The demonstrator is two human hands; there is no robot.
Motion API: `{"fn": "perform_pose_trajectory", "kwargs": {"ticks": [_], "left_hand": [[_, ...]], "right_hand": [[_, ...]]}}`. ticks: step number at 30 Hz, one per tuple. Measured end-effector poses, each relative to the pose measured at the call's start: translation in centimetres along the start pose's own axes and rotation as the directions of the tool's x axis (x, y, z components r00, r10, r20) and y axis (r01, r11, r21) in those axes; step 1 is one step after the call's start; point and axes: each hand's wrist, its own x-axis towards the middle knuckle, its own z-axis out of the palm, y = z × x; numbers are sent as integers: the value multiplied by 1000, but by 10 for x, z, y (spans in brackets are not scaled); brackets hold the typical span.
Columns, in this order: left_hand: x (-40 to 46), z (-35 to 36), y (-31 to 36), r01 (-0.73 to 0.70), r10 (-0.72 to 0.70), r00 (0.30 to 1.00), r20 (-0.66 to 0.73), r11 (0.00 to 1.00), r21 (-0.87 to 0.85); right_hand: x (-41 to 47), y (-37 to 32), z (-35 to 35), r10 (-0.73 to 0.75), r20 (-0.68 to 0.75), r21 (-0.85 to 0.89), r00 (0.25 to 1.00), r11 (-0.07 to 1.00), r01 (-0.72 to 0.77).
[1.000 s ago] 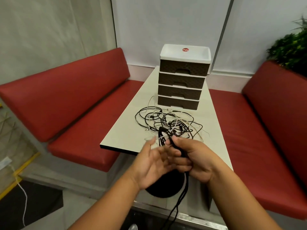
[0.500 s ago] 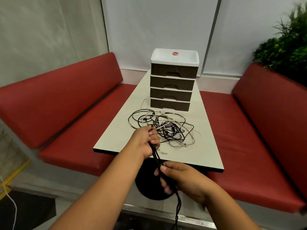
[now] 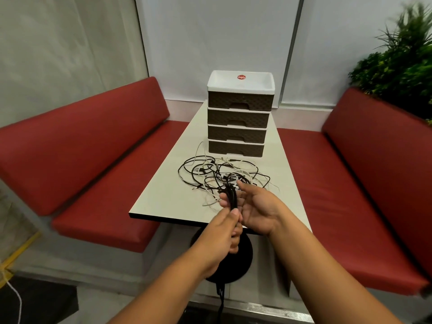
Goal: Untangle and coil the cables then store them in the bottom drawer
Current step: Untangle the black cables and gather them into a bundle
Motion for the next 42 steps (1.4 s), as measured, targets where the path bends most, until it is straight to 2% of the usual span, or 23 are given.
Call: {"fn": "perform_pose_trajectory", "kwargs": {"ticks": [5,8,11,15,19,22,27,30,36,42], "left_hand": [[-2,-2,-21,19,-23,999,23,984,176],[1,-9,-25,84,-81,996,-25,983,162],[7,-18,-21,130,-125,989,-76,990,58],[21,-31,-1,11,-23,983,-183,998,-69],[33,-33,18,-71,70,972,-224,997,2],[40,-33,24,-135,145,978,-150,988,71],[42,-27,27,-161,163,986,-22,986,48],[51,-24,23,-146,145,989,23,989,35],[65,-25,21,-96,96,995,-3,995,6],[91,-37,21,-26,11,995,-103,989,-149]], "right_hand": [[18,4,9,19,-52,-84,998,996,-24],[20,11,12,-60,-47,-167,997,985,51],[18,18,13,-167,3,-208,986,964,164],[9,29,14,-302,111,-306,947,896,321],[1,38,17,-366,169,-321,915,858,402],[1,42,14,-386,163,-343,908,841,419],[0,46,2,-450,158,-466,879,750,469],[3,45,-3,-458,158,-425,875,768,479],[15,40,-13,-380,168,-364,910,834,416],[40,41,-16,-320,124,-459,939,821,340]]}}
